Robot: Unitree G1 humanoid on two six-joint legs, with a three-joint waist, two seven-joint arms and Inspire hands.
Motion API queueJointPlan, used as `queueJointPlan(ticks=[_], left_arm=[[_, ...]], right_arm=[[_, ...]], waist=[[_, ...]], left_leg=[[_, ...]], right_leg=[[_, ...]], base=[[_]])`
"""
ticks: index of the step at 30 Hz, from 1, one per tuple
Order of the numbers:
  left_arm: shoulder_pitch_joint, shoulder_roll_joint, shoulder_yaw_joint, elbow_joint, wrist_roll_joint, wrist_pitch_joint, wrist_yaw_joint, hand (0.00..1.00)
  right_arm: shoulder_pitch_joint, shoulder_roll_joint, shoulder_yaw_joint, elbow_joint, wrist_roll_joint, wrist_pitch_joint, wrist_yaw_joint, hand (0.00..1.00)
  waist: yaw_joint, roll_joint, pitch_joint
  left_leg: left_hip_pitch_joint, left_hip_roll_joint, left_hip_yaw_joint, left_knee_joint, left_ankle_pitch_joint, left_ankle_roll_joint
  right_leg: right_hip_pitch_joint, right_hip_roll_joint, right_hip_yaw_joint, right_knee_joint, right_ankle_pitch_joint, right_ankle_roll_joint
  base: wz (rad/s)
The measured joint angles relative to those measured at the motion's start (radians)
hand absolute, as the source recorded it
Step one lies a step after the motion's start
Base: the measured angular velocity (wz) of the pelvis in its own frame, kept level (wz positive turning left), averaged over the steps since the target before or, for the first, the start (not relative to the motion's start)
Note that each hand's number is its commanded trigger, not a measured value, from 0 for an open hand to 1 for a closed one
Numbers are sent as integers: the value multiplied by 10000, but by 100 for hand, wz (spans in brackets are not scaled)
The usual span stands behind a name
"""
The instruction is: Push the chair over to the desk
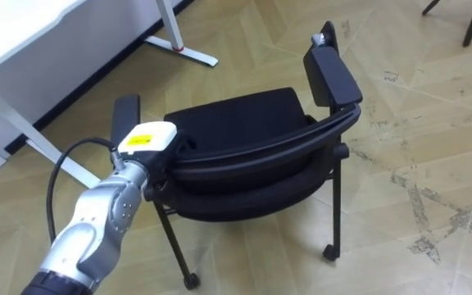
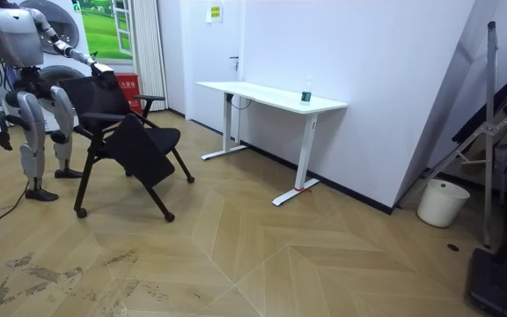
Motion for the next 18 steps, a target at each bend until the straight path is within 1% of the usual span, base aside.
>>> queueJointPlan(ticks=[3,6,11,14,15,18], left_arm=[[-5,83,-86,-1,77,-82,23,100],[-5,169,-157,-23,88,-329,346,100],[-6,196,-186,-21,21,-374,460,100],[-8,263,-187,-21,-106,-425,511,100],[-7,269,-190,-16,-114,-426,512,100],[-6,286,-193,-9,-106,-424,526,100]], right_arm=[[-13,1,-2,1,10,-16,0,0],[-4,6,17,0,129,-23,12,0],[-1,20,-14,0,337,-49,-4,0],[15,29,-198,-1,349,-54,-148,0],[25,24,-210,1,403,-67,-292,0],[62,17,-606,9,401,-193,-623,0]], waist=[[-1,9,5],[24,-7,16],[27,-11,18],[17,-17,14],[15,-32,22],[-1,-85,58]], left_leg=[[-5,0,-7,-1,0,0],[-59,-1,-10,-3,0,0],[-91,-2,-81,4,-2,3],[-105,-3,-79,4,-2,3],[-76,-3,-80,2,-2,3],[-1,-2,-94,-15,-2,3]], right_leg=[[1,0,0,2,0,0],[-21,0,5,35,3,0],[-33,1,-18,36,4,0],[-33,1,-13,27,4,0],[-12,1,-15,32,4,0],[9,1,-2,113,3,0]], base=[[0],[0],[0],[0],[0],[0]])
